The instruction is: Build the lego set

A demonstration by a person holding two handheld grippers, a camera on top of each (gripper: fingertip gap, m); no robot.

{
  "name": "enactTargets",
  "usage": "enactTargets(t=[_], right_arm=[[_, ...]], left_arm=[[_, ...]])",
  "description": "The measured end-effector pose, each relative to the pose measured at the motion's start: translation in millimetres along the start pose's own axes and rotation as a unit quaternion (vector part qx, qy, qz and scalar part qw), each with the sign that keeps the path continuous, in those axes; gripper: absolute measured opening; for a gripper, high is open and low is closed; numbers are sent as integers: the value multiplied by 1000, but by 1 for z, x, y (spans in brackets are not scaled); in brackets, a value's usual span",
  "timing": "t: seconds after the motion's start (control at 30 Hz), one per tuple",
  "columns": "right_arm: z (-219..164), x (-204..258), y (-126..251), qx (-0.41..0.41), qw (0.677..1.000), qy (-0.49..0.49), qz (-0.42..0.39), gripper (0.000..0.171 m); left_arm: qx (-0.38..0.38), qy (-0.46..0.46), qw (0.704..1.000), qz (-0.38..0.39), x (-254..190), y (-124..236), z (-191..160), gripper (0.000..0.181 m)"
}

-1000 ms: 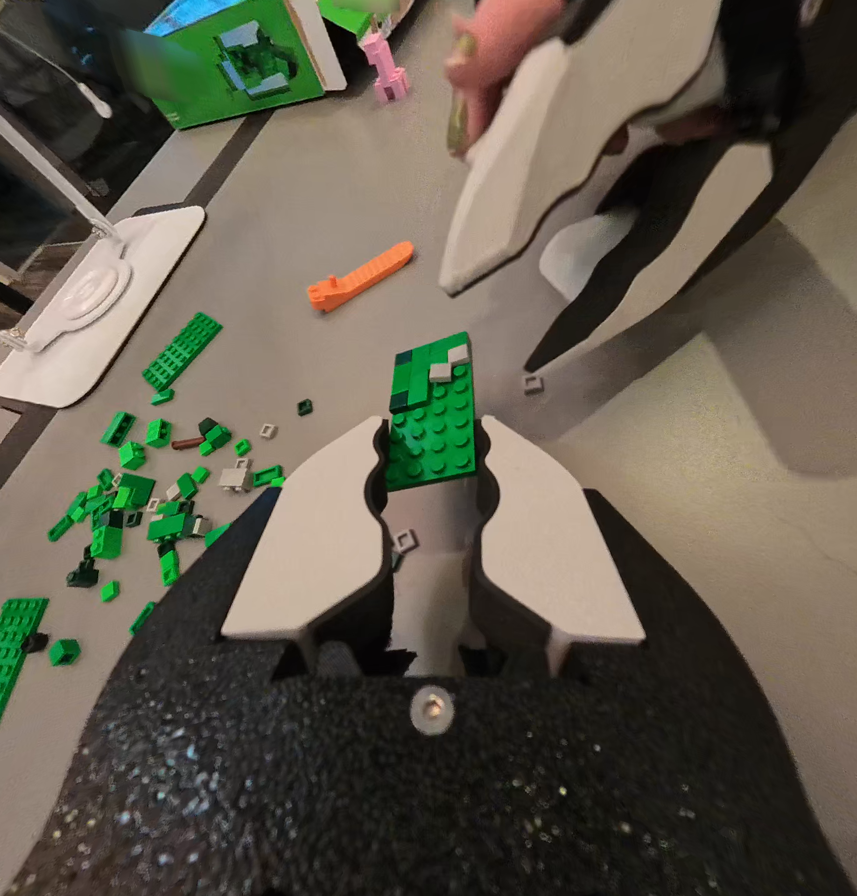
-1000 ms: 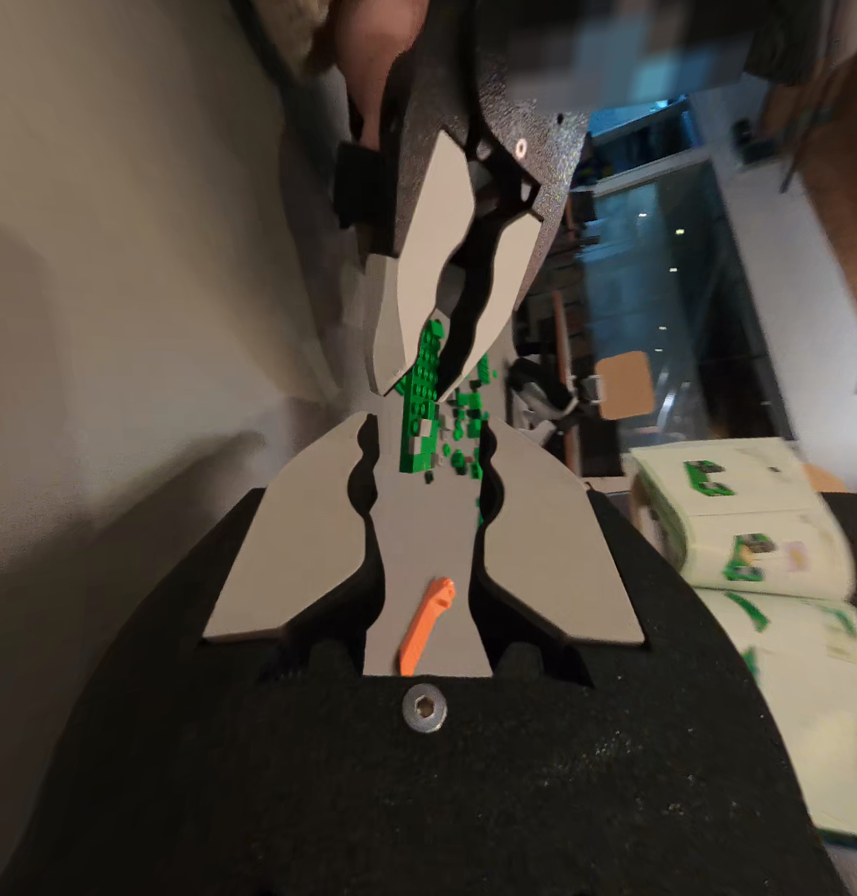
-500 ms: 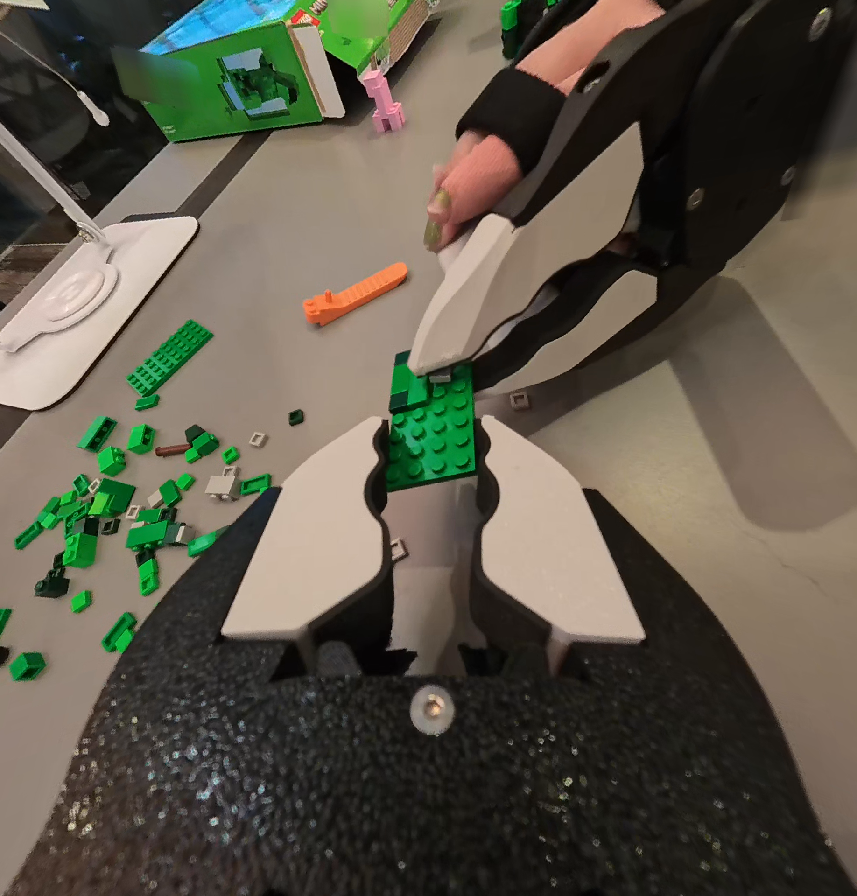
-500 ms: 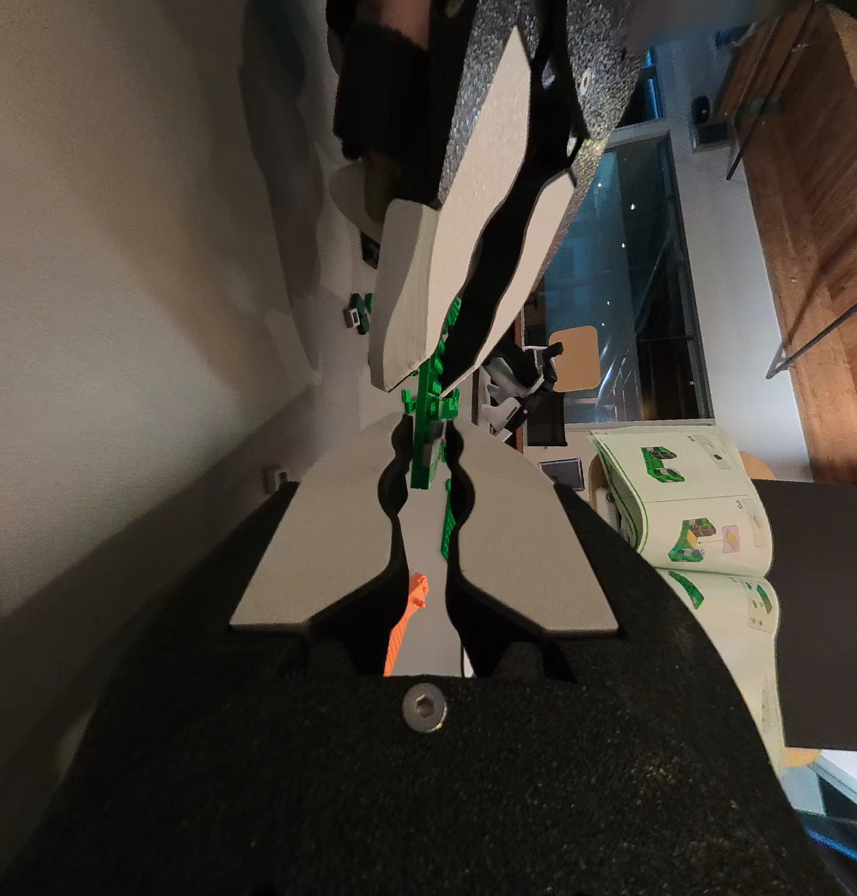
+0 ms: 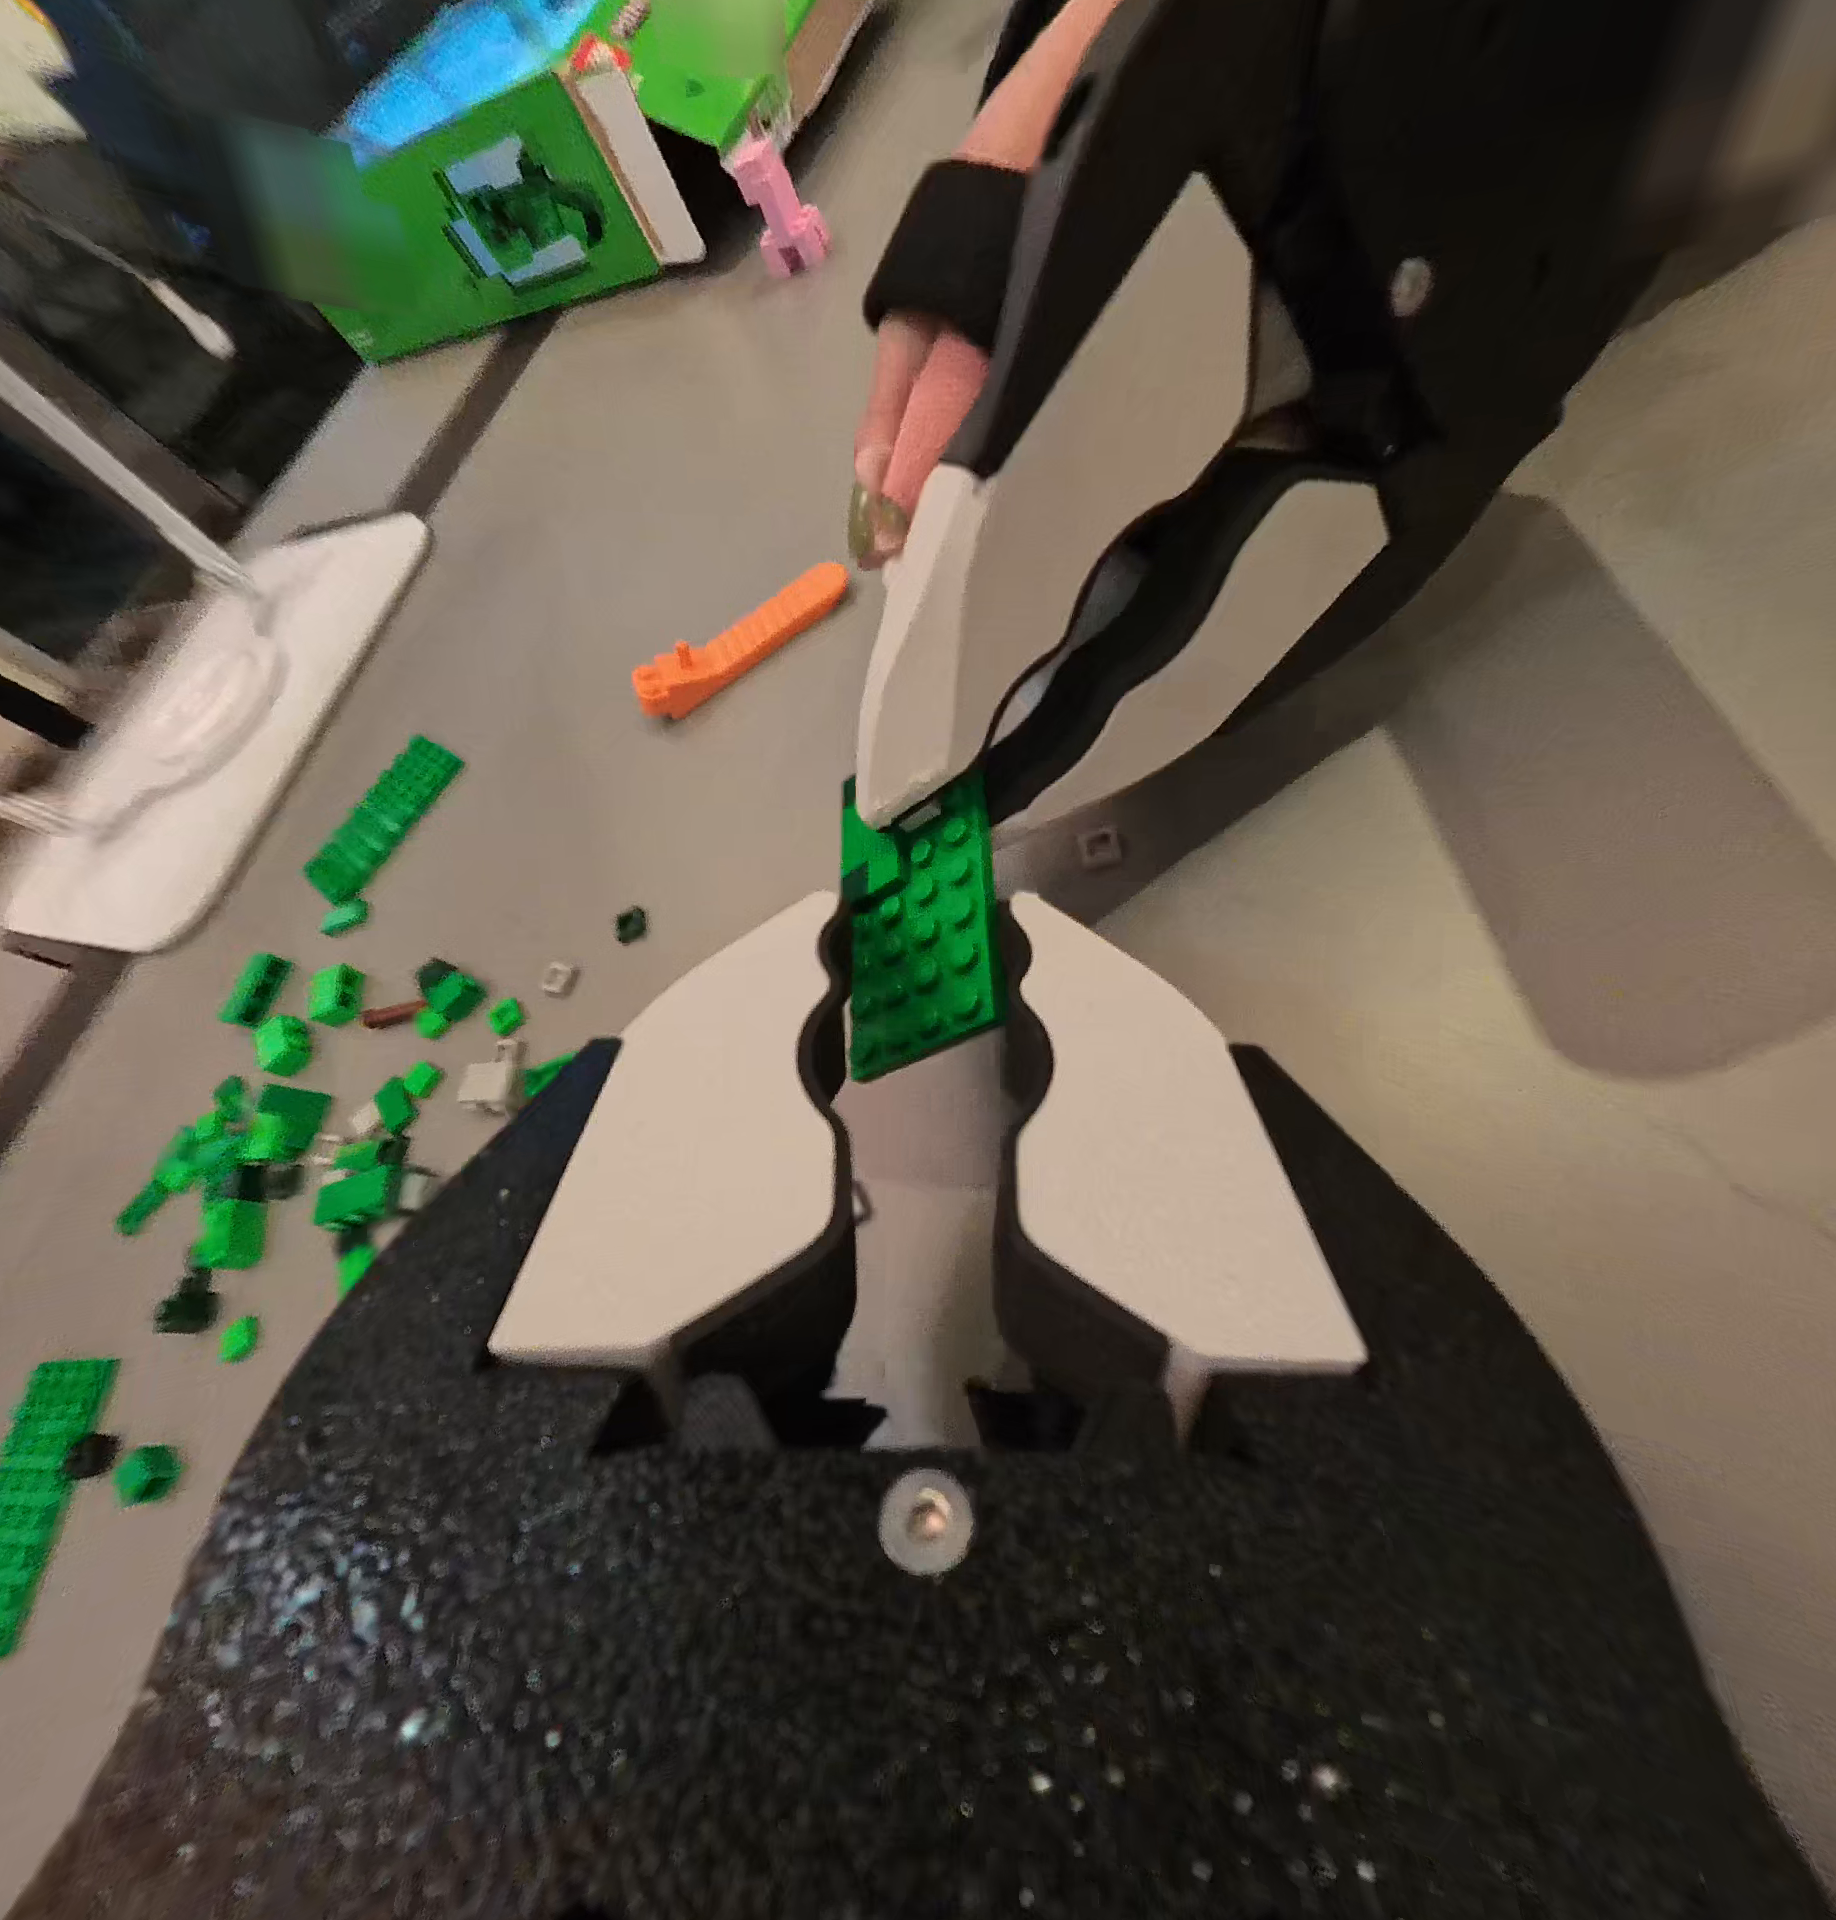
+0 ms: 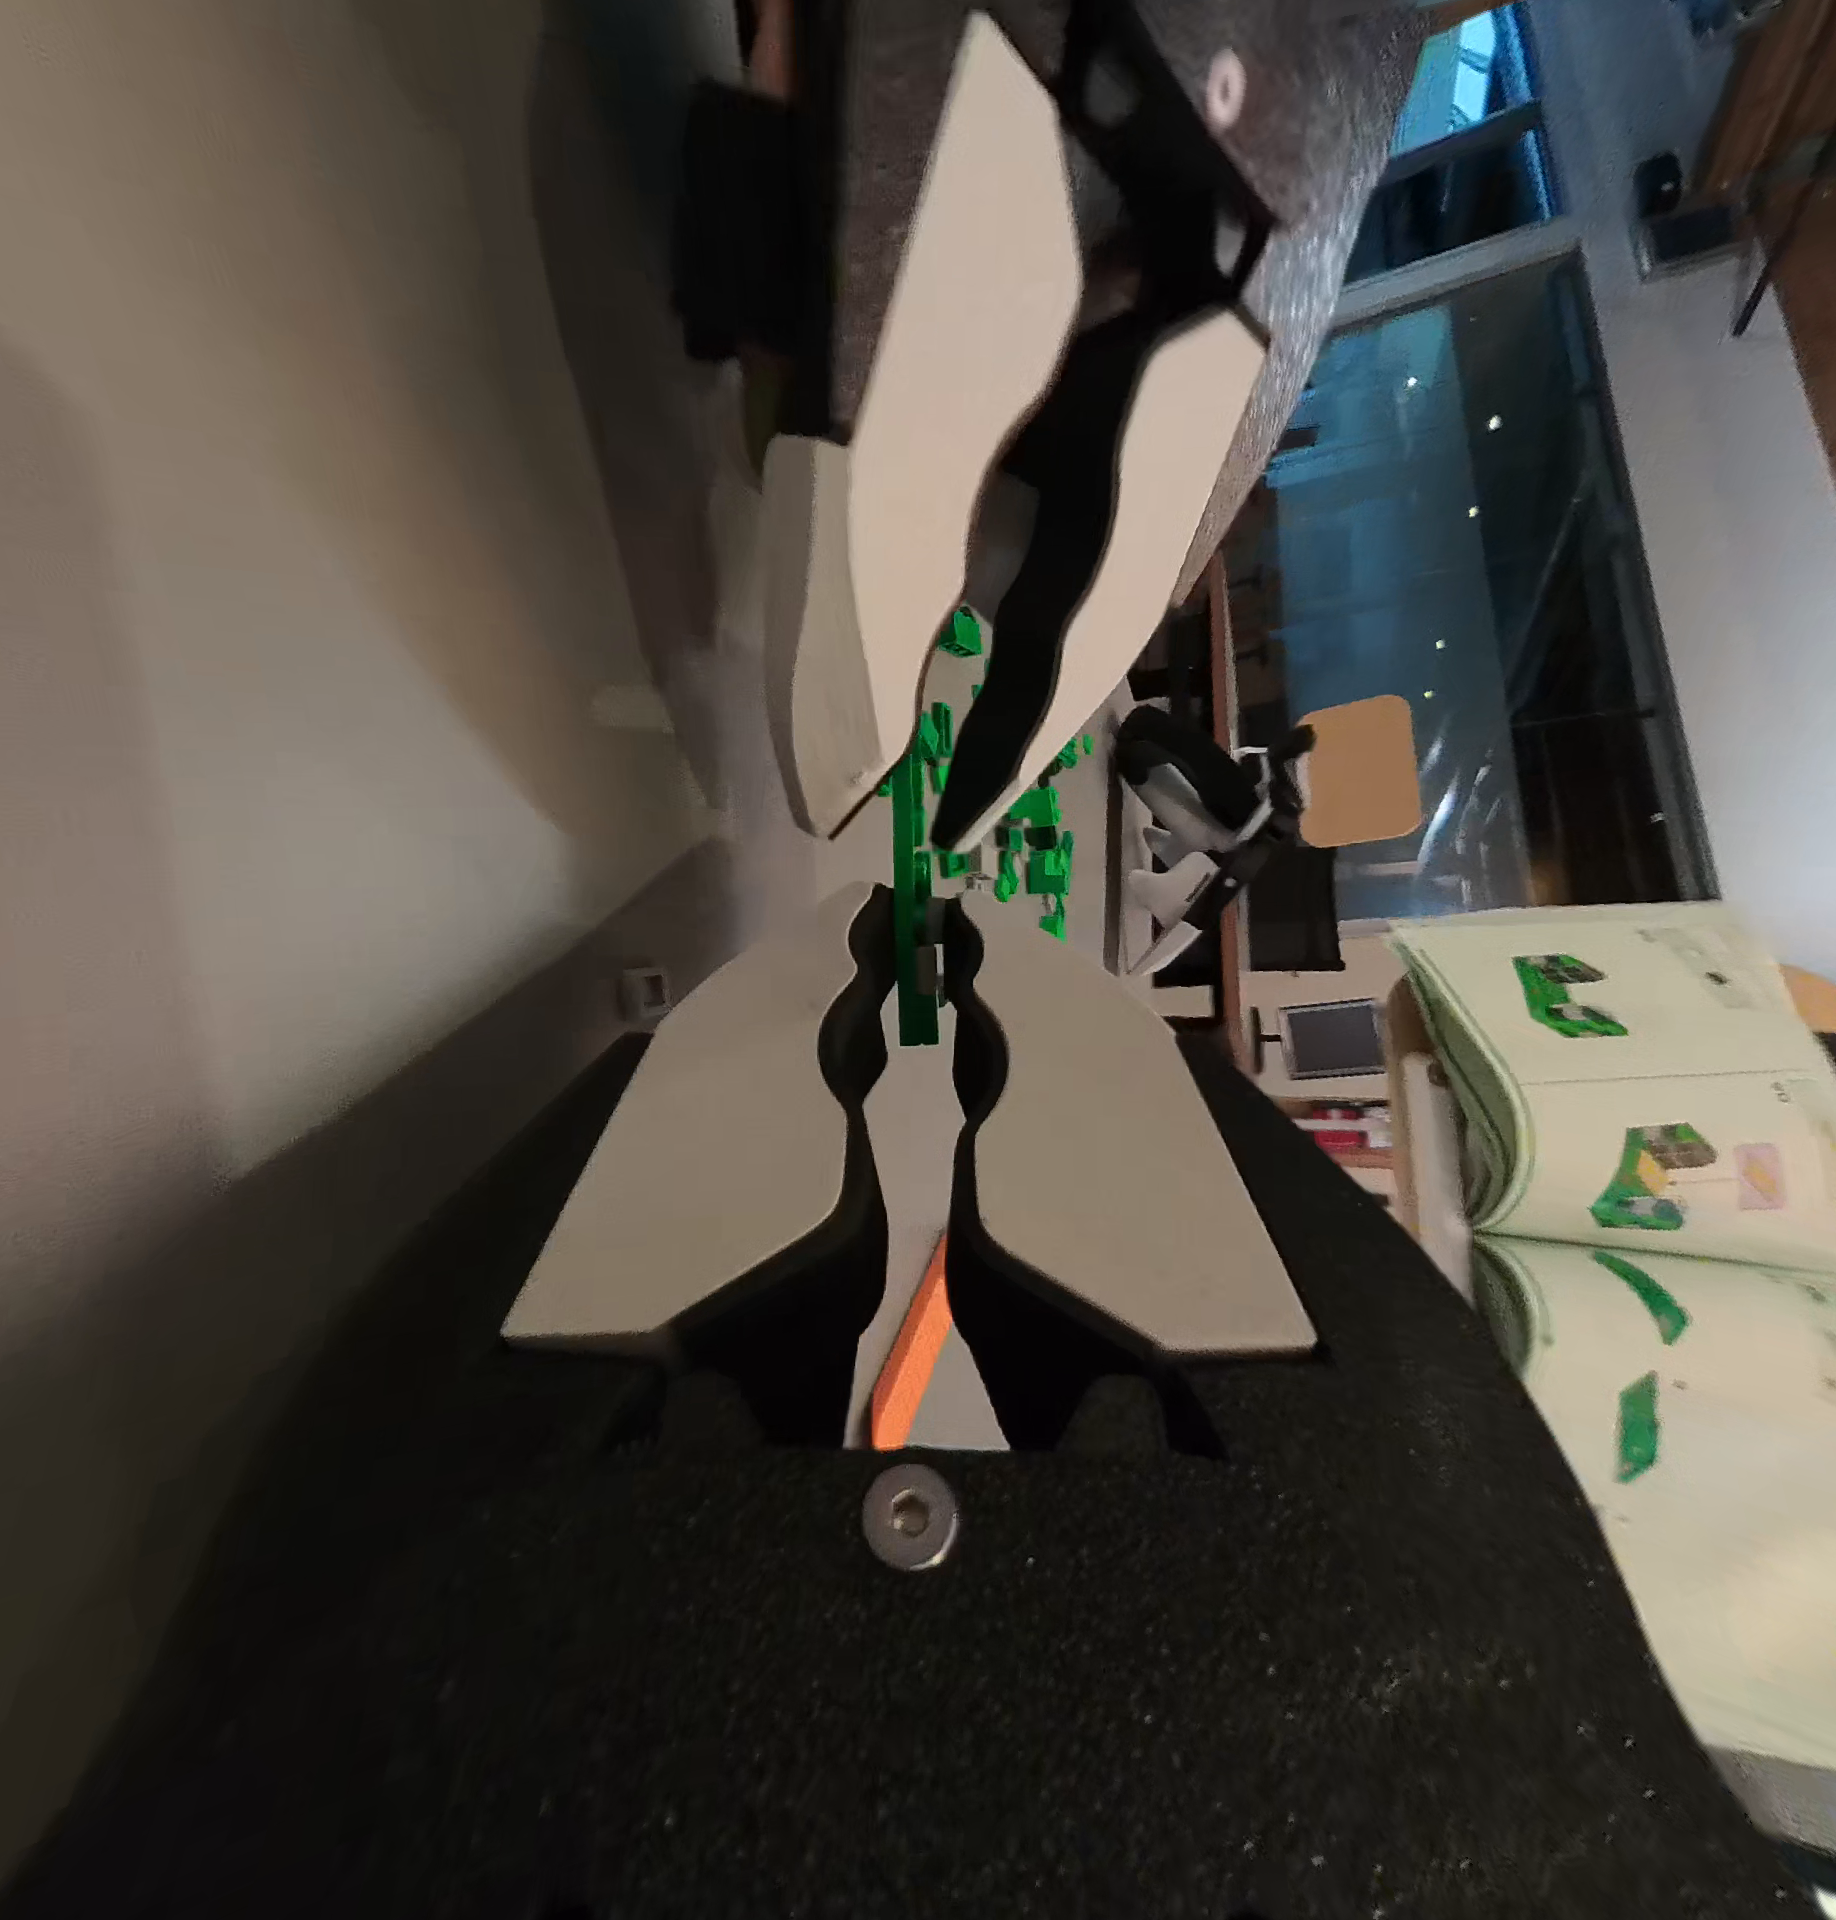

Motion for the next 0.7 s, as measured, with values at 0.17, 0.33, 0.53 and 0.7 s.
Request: enactTargets(t=[0.17,0.33,0.53,0.7], right_arm=[[-8,-10,4,-38,995,-89,23,8],[-10,-11,7,-53,992,-106,42,9],[-12,-10,10,-55,994,-75,56,8],[-11,-3,11,-54,996,-2,68,8]], left_arm=[[28,-227,965,125,-8,2,0,12],[20,-265,955,131,-12,1,3,4],[23,-271,955,120,-15,-1,5,4],[28,-257,962,85,-18,-2,3,4]])
Point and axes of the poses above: each gripper's, where its closed fingertips meet, y back along the fingers, z out of its top, x = y × z across the jaws, the point moved 9 cm from there along y, back along the fingers, and after that the axes turned 4 degrees about z, right-handed, at the moved point
